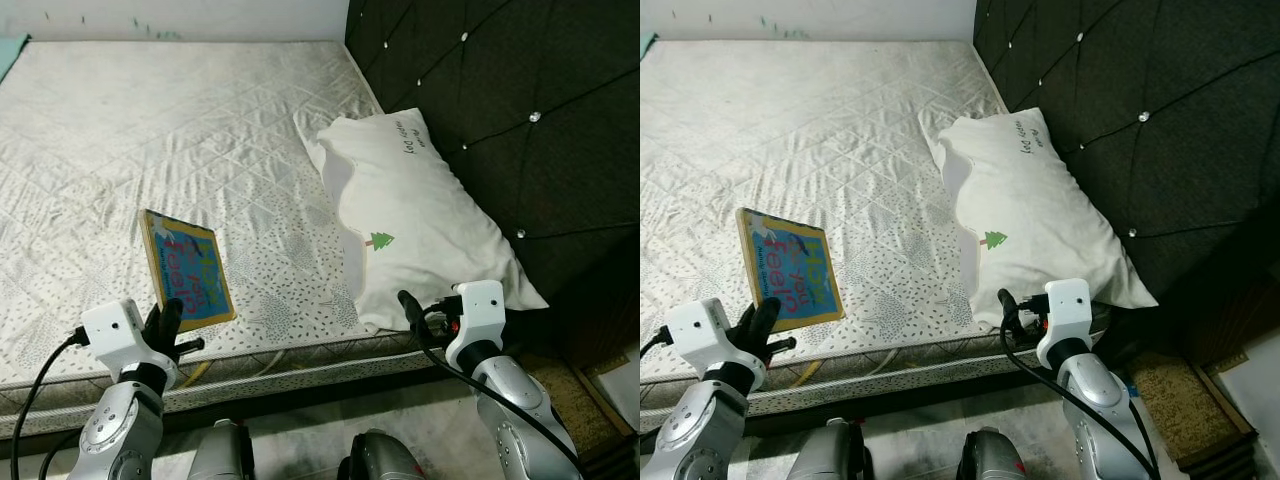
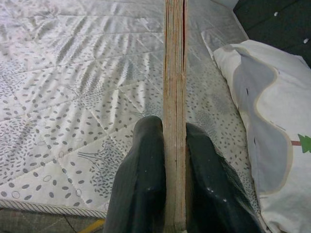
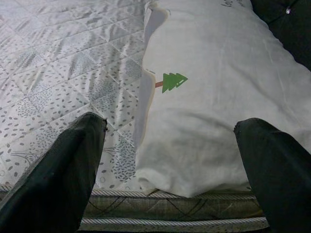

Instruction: Clean up the room

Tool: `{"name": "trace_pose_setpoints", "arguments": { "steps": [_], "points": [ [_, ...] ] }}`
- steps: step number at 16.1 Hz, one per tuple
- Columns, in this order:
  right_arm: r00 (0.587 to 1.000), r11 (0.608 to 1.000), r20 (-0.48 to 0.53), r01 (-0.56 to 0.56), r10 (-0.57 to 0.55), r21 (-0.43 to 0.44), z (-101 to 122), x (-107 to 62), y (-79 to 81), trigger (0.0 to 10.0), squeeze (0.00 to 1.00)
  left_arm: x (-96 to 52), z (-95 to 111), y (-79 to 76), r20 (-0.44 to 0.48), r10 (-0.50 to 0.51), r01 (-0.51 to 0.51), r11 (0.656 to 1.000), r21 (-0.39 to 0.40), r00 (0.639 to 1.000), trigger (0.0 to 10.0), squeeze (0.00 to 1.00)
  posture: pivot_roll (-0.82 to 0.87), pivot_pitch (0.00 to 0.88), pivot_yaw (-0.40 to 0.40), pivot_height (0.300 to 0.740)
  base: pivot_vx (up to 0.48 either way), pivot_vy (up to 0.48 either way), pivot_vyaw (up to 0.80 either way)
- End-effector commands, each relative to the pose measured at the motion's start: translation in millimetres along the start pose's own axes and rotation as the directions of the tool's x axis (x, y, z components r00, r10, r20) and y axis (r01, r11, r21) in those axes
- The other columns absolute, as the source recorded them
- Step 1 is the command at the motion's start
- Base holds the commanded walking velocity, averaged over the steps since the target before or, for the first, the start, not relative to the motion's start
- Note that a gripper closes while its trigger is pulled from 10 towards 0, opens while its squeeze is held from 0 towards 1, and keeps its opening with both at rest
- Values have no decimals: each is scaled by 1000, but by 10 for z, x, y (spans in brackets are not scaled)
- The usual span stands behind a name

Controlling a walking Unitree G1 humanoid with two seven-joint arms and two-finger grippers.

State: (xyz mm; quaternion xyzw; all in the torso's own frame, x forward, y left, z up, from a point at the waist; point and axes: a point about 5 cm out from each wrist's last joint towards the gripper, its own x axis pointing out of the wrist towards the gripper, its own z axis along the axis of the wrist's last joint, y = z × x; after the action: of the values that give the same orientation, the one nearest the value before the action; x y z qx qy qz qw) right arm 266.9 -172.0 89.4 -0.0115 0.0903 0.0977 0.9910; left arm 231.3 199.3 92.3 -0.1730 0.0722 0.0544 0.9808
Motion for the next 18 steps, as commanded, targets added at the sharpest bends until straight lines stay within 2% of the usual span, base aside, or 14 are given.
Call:
{"name": "trace_pose_setpoints", "arguments": {
  "steps": [1, 6, 9, 13, 18],
  "points": [
    [1000, 1000, -4, 8, -8, -2, -13, -2, -30, 10000, 0, 15, 40, -18, 30, 1, -1, 1000, 10, 1000, 10000, 0, -97, 123, -60, 671, 0, 0, 0],
    [1000, 1000, -6, 6, -6, -6, -11, 5, -29, 10000, 0, 23, 53, -24, 43, -14, 14, 1000, -3, 999, 10000, 0, -99, 123, -60, 671, 0, 0, 0],
    [1000, 1000, -2, -1, 1, -9, -6, 8, -21, 10000, 0, 23, 63, -40, 51, -32, 33, 999, -10, 998, 10000, 0, -99, 120, -59, 671, 277, 0, 0],
    [1000, 1000, -2, -5, 5, -15, -6, 13, -17, 10000, 0, 29, 58, -37, 50, -30, 30, 999, -10, 998, 10000, 0, -99, 116, -61, 626, 260, 0, 0],
    [1000, 1000, 1, -20, 20, -19, -4, 20, -3, 10000, 0, 37, 57, -26, 49, -9, 9, 1000, -4, 999, 10000, 0, -98, 113, -62, 566, 0, 0, 0]
  ]
}}
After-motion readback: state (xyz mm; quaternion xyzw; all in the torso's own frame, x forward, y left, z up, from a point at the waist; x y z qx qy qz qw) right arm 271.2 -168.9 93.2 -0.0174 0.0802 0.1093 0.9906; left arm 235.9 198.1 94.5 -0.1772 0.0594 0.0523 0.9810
